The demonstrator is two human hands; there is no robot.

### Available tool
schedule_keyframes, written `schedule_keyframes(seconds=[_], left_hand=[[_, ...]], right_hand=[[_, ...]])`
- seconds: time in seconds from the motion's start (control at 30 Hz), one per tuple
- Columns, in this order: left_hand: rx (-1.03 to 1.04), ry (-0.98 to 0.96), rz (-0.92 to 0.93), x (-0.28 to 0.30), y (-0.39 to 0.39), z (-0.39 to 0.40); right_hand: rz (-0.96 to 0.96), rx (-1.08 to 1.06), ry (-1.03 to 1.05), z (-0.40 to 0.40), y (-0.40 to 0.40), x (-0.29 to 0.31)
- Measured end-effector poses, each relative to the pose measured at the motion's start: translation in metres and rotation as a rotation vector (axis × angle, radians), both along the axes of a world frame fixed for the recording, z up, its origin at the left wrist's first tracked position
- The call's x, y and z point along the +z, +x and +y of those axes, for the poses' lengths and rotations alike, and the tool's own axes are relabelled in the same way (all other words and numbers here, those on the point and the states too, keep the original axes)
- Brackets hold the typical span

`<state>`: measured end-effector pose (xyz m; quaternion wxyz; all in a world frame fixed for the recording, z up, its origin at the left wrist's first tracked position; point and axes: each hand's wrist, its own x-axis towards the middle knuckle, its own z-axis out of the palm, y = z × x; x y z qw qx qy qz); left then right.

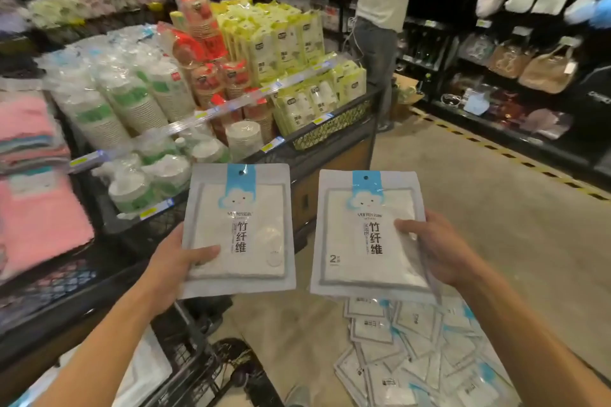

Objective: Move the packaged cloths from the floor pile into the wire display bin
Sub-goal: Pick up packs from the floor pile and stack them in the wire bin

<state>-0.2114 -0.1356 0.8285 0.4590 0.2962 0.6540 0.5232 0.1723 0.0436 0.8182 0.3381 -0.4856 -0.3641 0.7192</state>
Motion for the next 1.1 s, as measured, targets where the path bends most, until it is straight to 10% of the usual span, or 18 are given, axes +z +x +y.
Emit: schedule_keyframes(seconds=[1.1], left_hand=[[0.771,-0.119,-0.126,-0.044,-0.155,-0.5]], right_hand=[[-0.104,0.771,0.118,-0.3,-0.38,-0.001]])
